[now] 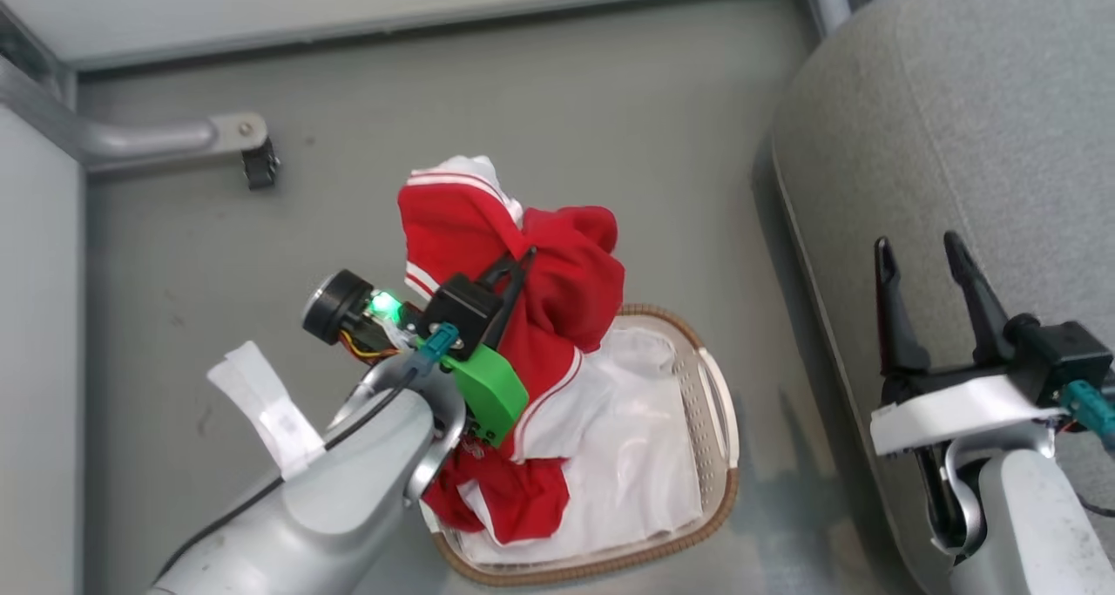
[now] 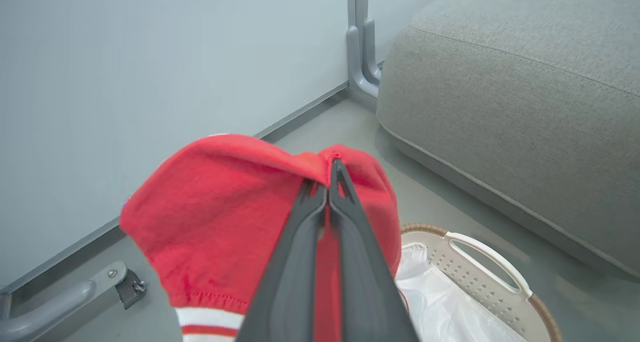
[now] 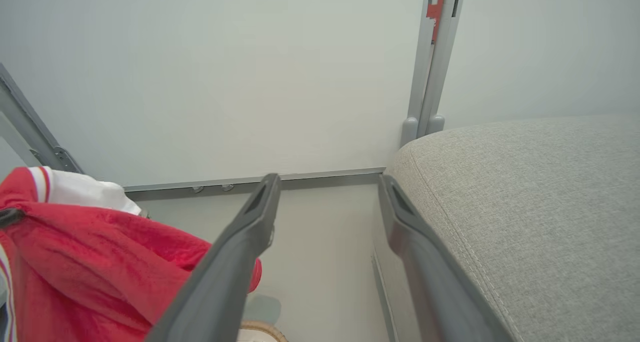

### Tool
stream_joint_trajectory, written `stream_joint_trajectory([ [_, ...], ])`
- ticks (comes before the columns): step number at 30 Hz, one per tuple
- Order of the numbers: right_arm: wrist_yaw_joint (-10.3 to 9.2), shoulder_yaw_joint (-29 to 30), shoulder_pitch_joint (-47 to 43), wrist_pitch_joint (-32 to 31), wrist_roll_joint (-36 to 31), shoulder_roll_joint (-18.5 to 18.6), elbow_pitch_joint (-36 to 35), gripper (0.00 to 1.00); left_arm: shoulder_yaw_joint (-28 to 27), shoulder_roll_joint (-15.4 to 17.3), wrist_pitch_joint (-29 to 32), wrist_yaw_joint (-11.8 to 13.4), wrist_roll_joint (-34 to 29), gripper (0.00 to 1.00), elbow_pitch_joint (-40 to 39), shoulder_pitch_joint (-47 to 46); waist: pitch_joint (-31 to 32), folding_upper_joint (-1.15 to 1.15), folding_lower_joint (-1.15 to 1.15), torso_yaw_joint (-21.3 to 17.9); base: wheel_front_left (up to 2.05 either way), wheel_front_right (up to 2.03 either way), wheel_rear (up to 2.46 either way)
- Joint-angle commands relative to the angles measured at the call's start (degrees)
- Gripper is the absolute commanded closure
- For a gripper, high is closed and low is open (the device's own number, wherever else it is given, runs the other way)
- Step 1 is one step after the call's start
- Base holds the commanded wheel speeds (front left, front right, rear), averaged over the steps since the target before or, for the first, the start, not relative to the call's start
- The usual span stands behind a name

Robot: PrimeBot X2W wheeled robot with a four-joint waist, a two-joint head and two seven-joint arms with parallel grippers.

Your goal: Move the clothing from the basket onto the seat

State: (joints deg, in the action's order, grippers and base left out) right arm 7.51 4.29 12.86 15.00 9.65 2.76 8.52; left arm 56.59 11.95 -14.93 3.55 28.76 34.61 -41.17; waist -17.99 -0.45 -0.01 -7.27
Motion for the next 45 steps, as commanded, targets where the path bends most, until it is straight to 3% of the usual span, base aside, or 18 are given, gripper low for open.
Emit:
stream_joint_trajectory([
  [1,-0.04,-0.4,-1.5,0.3,-0.4,0.2,0.3,0.00,-0.3,1.2,0.2,0.6,-0.3,1.00,-1.3,-0.6,9.1,0.45,0.01,2.1,0.00,0.00,0.00],
  [12,-0.04,-4.0,-5.7,0.3,-0.3,0.2,0.5,0.00,-3.4,12.3,5.3,1.7,-2.5,1.00,-13.2,-7.8,16.0,0.45,0.01,0.9,0.00,0.00,0.00],
  [21,-0.04,-6.3,-6.1,0.3,-1.0,0.2,0.1,0.00,-5.6,17.4,9.0,2.4,-3.3,1.00,-20.0,-13.1,17.0,0.45,0.01,0.7,0.00,0.00,0.00],
  [28,-0.04,-9.9,-4.3,0.3,-2.4,0.2,-0.5,0.00,-6.0,18.0,9.8,2.8,-3.3,1.00,-22.1,-15.0,17.1,0.45,0.01,1.2,0.00,0.00,0.00],
  [45,-0.04,-21.9,3.1,0.3,-7.4,0.2,1.6,0.00,-4.2,14.9,11.3,2.4,-4.1,1.00,-26.3,-18.6,16.6,0.45,0.01,3.2,0.00,0.00,0.00],
])
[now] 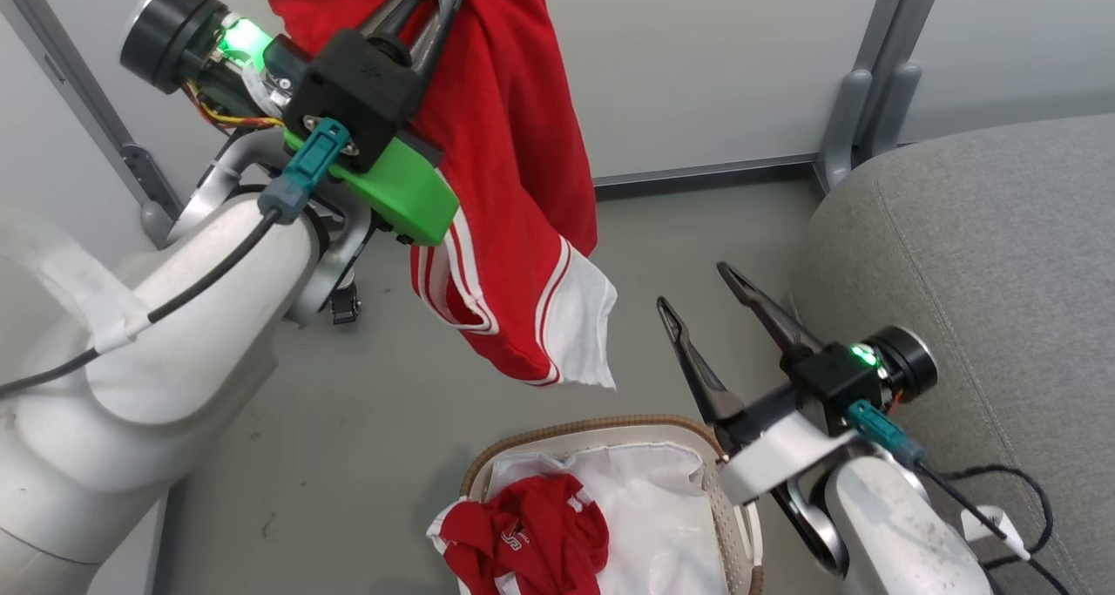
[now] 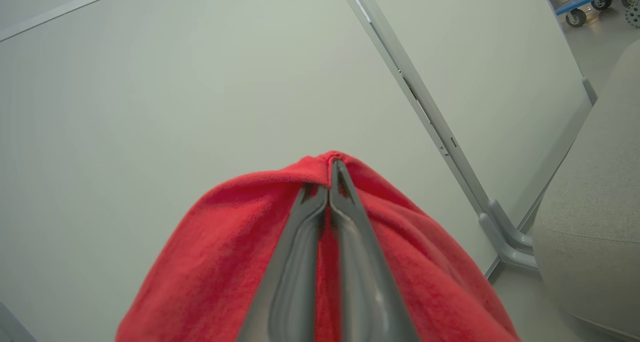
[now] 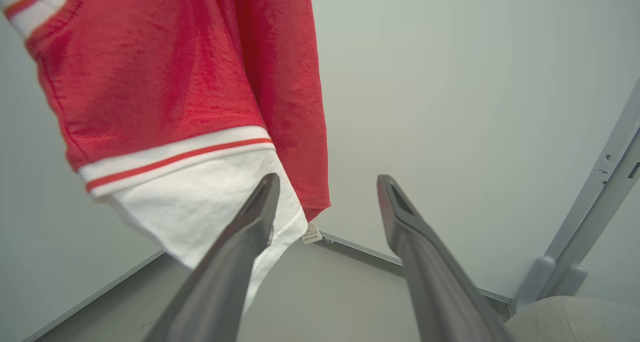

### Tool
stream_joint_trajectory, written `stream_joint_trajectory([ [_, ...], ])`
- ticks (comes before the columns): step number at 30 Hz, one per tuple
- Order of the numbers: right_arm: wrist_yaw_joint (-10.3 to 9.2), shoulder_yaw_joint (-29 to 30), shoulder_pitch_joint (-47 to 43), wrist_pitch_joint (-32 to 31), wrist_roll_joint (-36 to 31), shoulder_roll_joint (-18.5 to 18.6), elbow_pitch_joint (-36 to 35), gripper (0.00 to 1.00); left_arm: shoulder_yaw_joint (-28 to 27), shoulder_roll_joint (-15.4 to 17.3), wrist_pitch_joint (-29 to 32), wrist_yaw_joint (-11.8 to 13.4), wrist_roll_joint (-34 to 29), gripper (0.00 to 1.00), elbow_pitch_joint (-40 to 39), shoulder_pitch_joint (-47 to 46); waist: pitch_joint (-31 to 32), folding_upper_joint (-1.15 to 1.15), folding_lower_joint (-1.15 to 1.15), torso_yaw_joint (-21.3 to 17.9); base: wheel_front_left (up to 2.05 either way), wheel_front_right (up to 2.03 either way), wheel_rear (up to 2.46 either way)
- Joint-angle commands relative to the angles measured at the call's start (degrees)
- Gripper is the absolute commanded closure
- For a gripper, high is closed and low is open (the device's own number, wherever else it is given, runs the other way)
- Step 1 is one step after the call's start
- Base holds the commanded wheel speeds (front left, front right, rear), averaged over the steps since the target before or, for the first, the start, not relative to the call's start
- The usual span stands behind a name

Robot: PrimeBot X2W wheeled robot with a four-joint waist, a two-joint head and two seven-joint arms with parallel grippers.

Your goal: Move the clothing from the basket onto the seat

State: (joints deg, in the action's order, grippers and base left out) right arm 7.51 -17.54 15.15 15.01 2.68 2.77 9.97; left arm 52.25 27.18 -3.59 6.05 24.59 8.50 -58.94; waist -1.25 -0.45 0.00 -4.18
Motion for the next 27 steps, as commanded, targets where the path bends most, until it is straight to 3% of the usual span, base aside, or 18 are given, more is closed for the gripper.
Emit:
stream_joint_trajectory([
  [1,-0.04,-0.3,1.9,0.3,-0.6,0.2,0.5,0.00,0.2,-0.5,-0.1,-0.1,0.1,1.00,-0.4,-0.8,-0.2,0.45,0.00,0.2,0.00,0.00,0.00],
  [13,-0.04,-3.3,16.3,0.2,-3.0,0.2,15.4,0.00,3.1,-3.9,-0.2,-1.3,0.6,1.00,-2.9,-0.2,-0.6,0.45,0.00,2.2,0.00,0.00,0.00],
  [22,-0.05,-9.0,22.5,0.2,1.3,0.2,23.5,0.00,4.5,-5.2,-0.5,-2.6,1.5,1.00,-4.7,-0.1,-1.2,0.45,0.00,2.9,0.00,0.00,0.00],
  [23,-0.05,-9.7,23.2,0.2,2.1,0.2,24.3,0.04,4.7,-5.2,-0.6,-2.8,1.6,1.00,-4.7,0.0,-1.3,0.45,0.00,3.0,0.00,0.00,0.00],
  [24,-0.05,-10.1,23.7,0.2,2.7,0.2,24.9,0.54,4.7,-5.2,-0.6,-2.9,1.8,1.00,-4.7,0.1,-1.3,0.45,0.00,3.0,0.00,0.00,0.00],
  [25,-0.05,-10.6,24.4,0.2,3.4,0.2,25.5,0.73,4.7,-5.1,-0.6,-3.0,2.0,1.00,-4.6,0.3,-1.4,0.45,0.00,3.0,0.00,0.00,0.00],
  [26,-0.05,-10.9,24.8,0.2,3.9,0.2,25.9,1.00,4.7,-5.1,-0.6,-3.0,2.0,1.00,-4.5,0.5,-1.5,0.45,0.00,3.1,0.00,0.00,0.00],
  [27,-0.04,-11.1,25.3,0.2,4.4,0.2,26.2,1.00,4.7,-5.1,-0.8,-3.0,2.4,1.00,-4.4,0.8,-1.6,0.45,0.00,3.1,0.00,0.00,0.00],
])
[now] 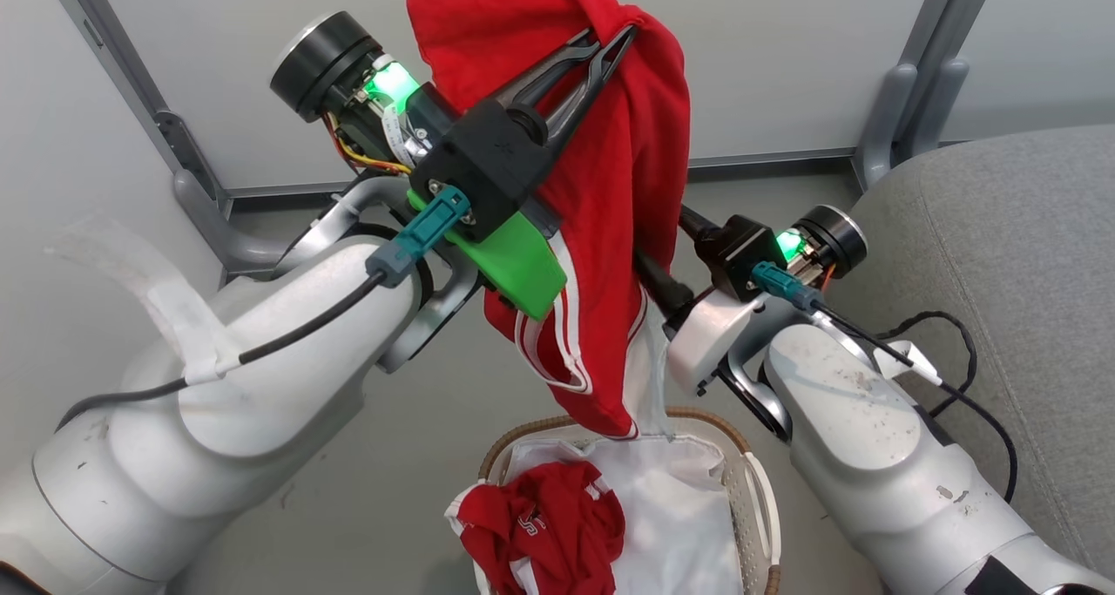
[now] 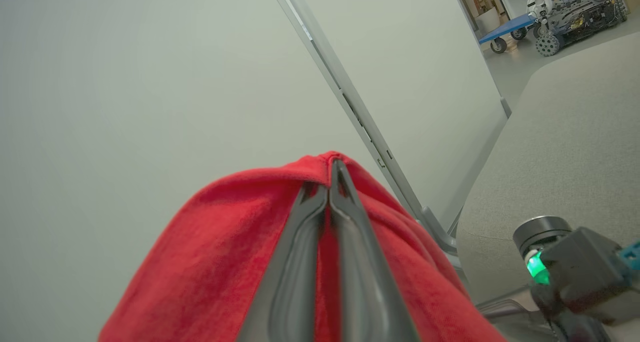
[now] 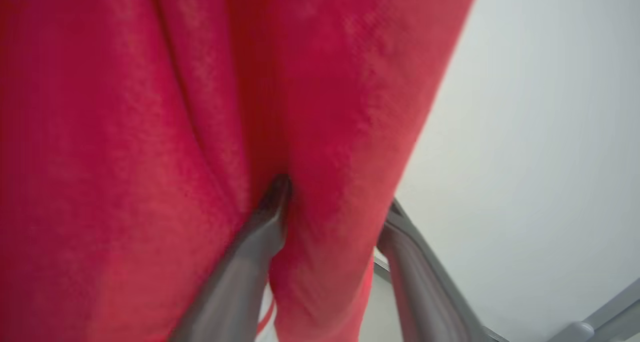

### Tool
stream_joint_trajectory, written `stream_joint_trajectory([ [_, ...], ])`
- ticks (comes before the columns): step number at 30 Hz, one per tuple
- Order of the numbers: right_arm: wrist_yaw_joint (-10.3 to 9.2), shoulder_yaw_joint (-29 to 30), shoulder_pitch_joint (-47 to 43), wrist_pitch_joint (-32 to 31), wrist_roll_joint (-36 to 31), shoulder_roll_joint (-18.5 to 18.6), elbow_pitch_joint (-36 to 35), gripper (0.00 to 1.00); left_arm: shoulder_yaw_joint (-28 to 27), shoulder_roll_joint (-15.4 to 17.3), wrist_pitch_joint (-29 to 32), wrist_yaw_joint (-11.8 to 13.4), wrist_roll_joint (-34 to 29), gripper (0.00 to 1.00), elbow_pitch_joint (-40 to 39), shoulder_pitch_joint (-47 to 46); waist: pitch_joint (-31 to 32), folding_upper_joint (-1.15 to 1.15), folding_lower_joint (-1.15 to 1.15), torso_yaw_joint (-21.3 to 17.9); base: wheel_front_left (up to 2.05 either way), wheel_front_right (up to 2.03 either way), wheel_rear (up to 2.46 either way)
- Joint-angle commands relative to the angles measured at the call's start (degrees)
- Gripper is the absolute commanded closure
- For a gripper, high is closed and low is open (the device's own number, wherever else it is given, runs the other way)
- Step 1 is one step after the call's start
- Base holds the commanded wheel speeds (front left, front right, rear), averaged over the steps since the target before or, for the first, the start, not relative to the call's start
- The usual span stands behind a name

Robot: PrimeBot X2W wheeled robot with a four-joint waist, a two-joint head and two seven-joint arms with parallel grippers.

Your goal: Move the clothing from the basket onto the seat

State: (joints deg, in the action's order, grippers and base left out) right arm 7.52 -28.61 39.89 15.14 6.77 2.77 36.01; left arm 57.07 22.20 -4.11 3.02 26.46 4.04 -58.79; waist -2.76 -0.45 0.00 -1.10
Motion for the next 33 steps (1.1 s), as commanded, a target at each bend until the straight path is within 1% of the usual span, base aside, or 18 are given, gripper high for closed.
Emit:
stream_joint_trajectory([
  [1,-0.06,0.0,0.9,0.0,0.5,0.2,0.2,1.00,-0.3,0.0,-0.4,0.1,0.7,1.00,0.2,0.9,-0.2,0.45,0.00,0.1,0.00,0.00,0.00],
  [5,-0.06,0.6,1.2,0.0,1.5,0.2,-0.5,1.00,-0.9,0.5,-1.2,0.5,2.1,1.00,1.1,2.4,-0.6,0.45,0.00,0.1,0.00,0.00,0.00],
  [8,-0.05,1.9,0.8,0.0,1.8,0.2,-1.5,1.00,-1.8,0.8,-3.0,1.2,3.9,1.00,2.1,4.7,-0.8,0.45,0.00,0.0,0.00,0.00,0.00],
  [9,-0.05,2.4,0.6,0.0,2.0,0.2,-1.7,1.00,-2.1,0.9,-3.7,1.3,4.4,0.83,2.6,5.5,-0.9,0.45,0.00,0.0,0.00,0.00,0.00],
  [10,-0.05,3.3,0.4,0.0,2.1,0.2,-2.0,1.00,-2.3,0.8,-4.8,1.4,4.9,0.61,3.0,6.6,-0.9,0.45,0.00,0.0,0.00,0.00,0.00],
  [11,-0.06,4.0,0.3,0.0,2.1,0.2,-2.3,1.00,-2.2,0.7,-5.8,1.0,5.3,0.36,3.2,7.5,-0.9,0.45,0.00,0.0,0.00,0.00,0.00],
  [12,-0.05,4.7,0.1,0.0,2.1,0.2,-2.6,1.00,-2.4,0.6,-6.8,1.0,6.1,0.07,4.1,8.9,-0.9,0.45,0.00,0.0,0.00,0.00,0.00],
  [13,-0.05,5.4,0.0,0.0,2.1,0.2,-2.8,1.00,-2.4,0.6,-7.5,0.9,6.5,0.00,4.7,9.8,-0.9,0.45,0.00,-0.1,0.00,0.00,0.00],
  [18,-0.05,8.8,0.0,0.0,0.6,0.2,-3.7,1.00,-3.7,-1.1,-10.1,0.4,10.2,0.00,8.8,16.2,-0.8,0.45,0.00,-0.3,0.00,0.00,0.00],
  [24,-0.06,12.7,0.4,0.0,-1.1,0.2,-4.8,1.00,-6.7,-3.5,-11.1,-0.4,11.6,0.00,12.5,23.1,-1.0,0.45,0.00,-0.6,0.00,0.00,0.00],
  [33,-0.05,15.8,-1.0,0.0,-3.3,0.2,-6.8,1.00,-15.8,-9.4,-11.1,-3.4,7.4,0.00,13.0,33.6,-1.2,0.45,0.00,-1.1,0.00,0.00,0.00],
])
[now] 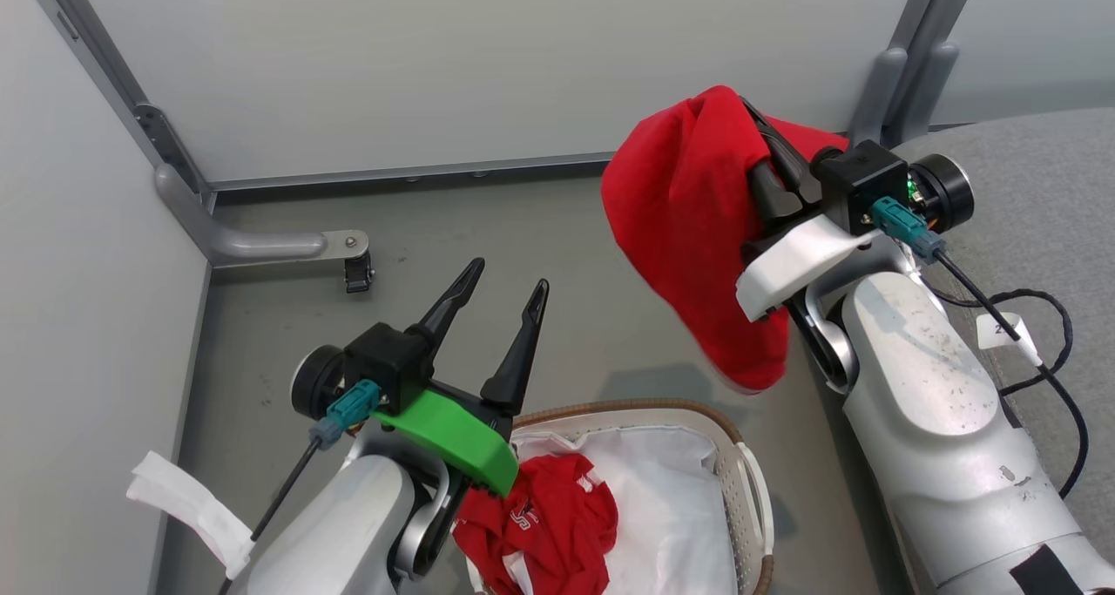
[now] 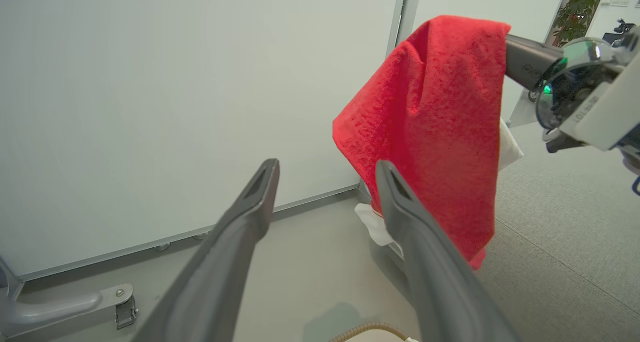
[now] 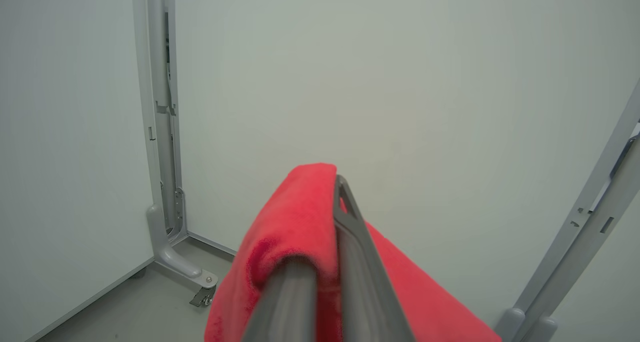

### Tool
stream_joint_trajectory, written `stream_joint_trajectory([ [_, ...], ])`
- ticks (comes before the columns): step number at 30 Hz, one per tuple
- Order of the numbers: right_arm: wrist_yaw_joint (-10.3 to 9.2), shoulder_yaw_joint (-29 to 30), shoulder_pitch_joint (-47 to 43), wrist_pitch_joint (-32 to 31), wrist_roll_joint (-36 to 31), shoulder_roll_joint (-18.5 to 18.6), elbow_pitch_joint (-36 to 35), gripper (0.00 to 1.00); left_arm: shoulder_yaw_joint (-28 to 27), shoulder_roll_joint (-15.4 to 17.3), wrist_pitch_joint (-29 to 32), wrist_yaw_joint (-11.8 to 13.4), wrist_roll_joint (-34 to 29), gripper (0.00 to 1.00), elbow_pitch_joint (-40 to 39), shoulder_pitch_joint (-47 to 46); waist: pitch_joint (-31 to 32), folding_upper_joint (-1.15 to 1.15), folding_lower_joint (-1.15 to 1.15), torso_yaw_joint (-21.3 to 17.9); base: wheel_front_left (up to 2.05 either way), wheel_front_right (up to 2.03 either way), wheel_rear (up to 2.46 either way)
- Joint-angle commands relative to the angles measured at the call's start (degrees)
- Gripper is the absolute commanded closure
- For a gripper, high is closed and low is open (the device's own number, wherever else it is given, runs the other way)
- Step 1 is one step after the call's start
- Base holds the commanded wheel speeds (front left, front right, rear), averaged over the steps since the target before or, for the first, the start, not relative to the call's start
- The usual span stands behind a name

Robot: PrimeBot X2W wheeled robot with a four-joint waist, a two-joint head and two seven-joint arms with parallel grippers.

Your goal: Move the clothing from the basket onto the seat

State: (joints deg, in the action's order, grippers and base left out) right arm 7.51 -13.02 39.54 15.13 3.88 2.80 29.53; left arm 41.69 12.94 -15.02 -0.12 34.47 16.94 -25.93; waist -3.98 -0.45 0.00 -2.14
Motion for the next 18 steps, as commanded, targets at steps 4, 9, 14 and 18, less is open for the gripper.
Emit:
stream_joint_trajectory([
  [4,-0.04,0.5,-1.4,0.0,-1.0,0.2,-0.4,1.00,-3.5,-2.3,-0.2,-2.0,-3.5,0.00,1.0,3.5,-0.1,0.45,0.00,-0.6,0.00,0.00,0.00],
  [9,-0.04,0.2,-1.7,0.0,-0.5,0.2,-0.5,1.00,-6.3,-4.1,-0.2,-3.7,-6.7,0.00,2.0,5.2,-0.2,0.45,0.00,-1.8,0.00,0.00,0.00],
  [14,-0.05,0.0,-2.1,0.0,0.0,0.2,-0.9,1.00,-8.4,-5.5,-0.1,-4.9,-9.3,0.00,2.6,6.4,-1.2,0.45,0.00,-5.3,0.00,0.00,0.00],
  [18,-0.05,0.6,-2.4,0.0,-0.1,0.2,-1.8,1.00,-9.3,-6.2,-0.1,-5.7,-11.3,0.00,3.0,6.4,-2.8,0.45,0.00,-9.8,0.00,0.00,0.00],
])
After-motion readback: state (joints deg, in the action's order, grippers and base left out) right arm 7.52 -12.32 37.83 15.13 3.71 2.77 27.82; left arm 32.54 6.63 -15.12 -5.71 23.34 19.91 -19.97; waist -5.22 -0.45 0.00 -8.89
